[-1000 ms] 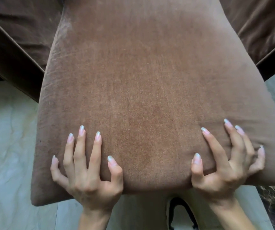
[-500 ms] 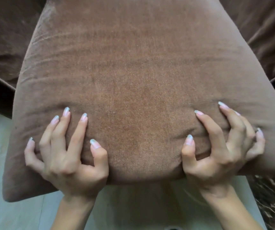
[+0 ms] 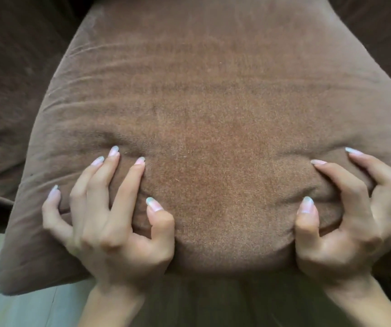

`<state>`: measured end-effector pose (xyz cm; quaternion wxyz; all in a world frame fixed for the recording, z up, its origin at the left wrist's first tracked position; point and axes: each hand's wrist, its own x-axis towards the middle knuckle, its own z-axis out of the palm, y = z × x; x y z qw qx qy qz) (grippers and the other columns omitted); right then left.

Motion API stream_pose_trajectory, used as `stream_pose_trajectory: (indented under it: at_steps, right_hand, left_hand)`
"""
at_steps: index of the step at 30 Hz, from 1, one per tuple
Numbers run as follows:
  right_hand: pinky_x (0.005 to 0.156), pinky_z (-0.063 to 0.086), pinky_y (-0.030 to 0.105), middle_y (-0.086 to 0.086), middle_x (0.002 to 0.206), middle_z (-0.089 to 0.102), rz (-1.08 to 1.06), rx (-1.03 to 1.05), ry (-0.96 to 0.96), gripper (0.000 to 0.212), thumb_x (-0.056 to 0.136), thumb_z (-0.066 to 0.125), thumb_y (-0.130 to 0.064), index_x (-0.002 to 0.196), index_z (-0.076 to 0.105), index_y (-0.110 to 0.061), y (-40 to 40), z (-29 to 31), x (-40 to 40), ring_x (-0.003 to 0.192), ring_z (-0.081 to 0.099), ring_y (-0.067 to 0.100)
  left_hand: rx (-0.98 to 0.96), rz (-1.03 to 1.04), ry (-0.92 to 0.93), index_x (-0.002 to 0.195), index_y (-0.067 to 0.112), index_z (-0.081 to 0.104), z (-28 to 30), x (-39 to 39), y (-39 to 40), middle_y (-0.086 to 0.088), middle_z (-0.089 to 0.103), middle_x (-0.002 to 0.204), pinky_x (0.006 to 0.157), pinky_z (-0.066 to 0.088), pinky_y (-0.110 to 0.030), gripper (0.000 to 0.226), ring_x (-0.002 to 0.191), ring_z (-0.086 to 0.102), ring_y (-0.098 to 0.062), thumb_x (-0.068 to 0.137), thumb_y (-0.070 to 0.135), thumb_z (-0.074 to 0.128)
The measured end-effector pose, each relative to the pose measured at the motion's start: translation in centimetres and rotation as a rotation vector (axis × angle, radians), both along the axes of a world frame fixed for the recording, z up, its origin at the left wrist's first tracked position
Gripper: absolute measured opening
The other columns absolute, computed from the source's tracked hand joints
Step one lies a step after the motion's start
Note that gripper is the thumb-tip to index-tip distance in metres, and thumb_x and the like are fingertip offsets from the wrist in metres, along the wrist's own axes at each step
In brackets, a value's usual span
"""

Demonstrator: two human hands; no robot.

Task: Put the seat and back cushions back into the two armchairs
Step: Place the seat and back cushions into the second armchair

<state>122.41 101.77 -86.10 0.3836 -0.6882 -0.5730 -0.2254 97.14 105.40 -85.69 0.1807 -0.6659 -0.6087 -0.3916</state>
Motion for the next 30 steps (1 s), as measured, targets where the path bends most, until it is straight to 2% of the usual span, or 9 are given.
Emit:
stream_pose_trajectory:
  at_steps: [5, 8, 15, 18, 20, 25, 30]
  right_hand:
    - [0.104, 0.031, 0.073, 0.017, 0.129, 0.061, -0.049, 0.010, 0.015, 0.047, 0.092, 0.044, -0.050, 0.118, 0.071, -0.021, 7.1, 0.0, 0.5, 0.124, 0.052, 0.043]
    - [0.112, 0.025, 0.065, 0.015, 0.130, 0.060, -0.107, 0.006, 0.037, 0.046, 0.089, 0.044, -0.049, 0.118, 0.069, -0.024, 9.7, -0.6, 0.1, 0.128, 0.050, 0.041]
    - [0.116, 0.024, 0.063, 0.009, 0.141, 0.056, -0.098, -0.168, 0.048, 0.048, 0.088, 0.048, -0.050, 0.127, 0.066, -0.029, 7.2, 1.0, -0.1, 0.133, 0.048, 0.037]
    - [0.114, 0.025, 0.059, 0.007, 0.144, 0.052, -0.026, -0.278, 0.049, 0.053, 0.089, 0.048, -0.056, 0.133, 0.063, -0.031, 6.0, 3.1, 0.9, 0.135, 0.045, 0.031]
    - [0.114, 0.026, 0.057, 0.010, 0.147, 0.048, -0.011, -0.317, 0.038, 0.059, 0.089, 0.047, -0.059, 0.141, 0.058, -0.032, 5.5, 4.3, 2.7, 0.138, 0.042, 0.032]
    - [0.117, 0.030, 0.062, 0.015, 0.160, 0.040, -0.014, -0.295, 0.033, 0.065, 0.091, 0.044, -0.057, 0.149, 0.053, -0.028, 5.8, 3.7, 6.9, 0.147, 0.038, 0.037]
    - [0.118, 0.021, 0.062, 0.018, 0.158, 0.045, -0.034, -0.148, 0.016, 0.065, 0.091, 0.036, -0.051, 0.149, 0.053, -0.027, 10.0, 0.4, 6.9, 0.146, 0.043, 0.036]
  left_hand:
    - [-0.008, 0.023, -0.025, 0.115, 0.017, 0.075, -0.2, 1.1, 7.2, -0.007, 0.067, 0.132, 0.113, 0.025, -0.062, 0.045, 0.125, 0.061, -0.029, 0.084, 0.034, 0.047]
    - [-0.044, 0.032, -0.042, 0.115, 0.016, 0.073, -0.8, 1.8, 9.9, -0.008, 0.067, 0.128, 0.115, 0.021, -0.061, 0.046, 0.124, 0.060, -0.029, 0.083, 0.034, 0.045]
    - [-0.239, 0.010, -0.036, 0.128, 0.019, 0.065, 1.2, 1.1, 7.4, -0.006, 0.056, 0.144, 0.118, 0.015, -0.059, 0.049, 0.136, 0.050, -0.026, 0.089, 0.039, 0.042]
    - [-0.296, -0.045, 0.027, 0.133, 0.018, 0.063, 3.0, -0.1, 6.3, -0.008, 0.053, 0.148, 0.115, 0.024, -0.058, 0.052, 0.138, 0.048, -0.027, 0.092, 0.043, 0.043]
    - [-0.284, -0.065, 0.033, 0.134, 0.016, 0.063, 3.8, -2.5, 6.1, -0.012, 0.051, 0.148, 0.111, 0.031, -0.055, 0.054, 0.138, 0.048, -0.031, 0.092, 0.044, 0.045]
    - [-0.310, -0.088, -0.005, 0.147, 0.015, 0.052, 3.2, -5.9, 7.7, -0.014, 0.040, 0.159, 0.117, 0.032, -0.060, 0.063, 0.147, 0.037, -0.034, 0.092, 0.043, 0.039]
    - [-0.139, -0.142, 0.049, 0.143, 0.009, 0.054, -0.3, -5.4, 11.3, -0.021, 0.049, 0.150, 0.110, 0.034, -0.062, 0.062, 0.134, 0.049, -0.044, 0.094, 0.039, 0.031]
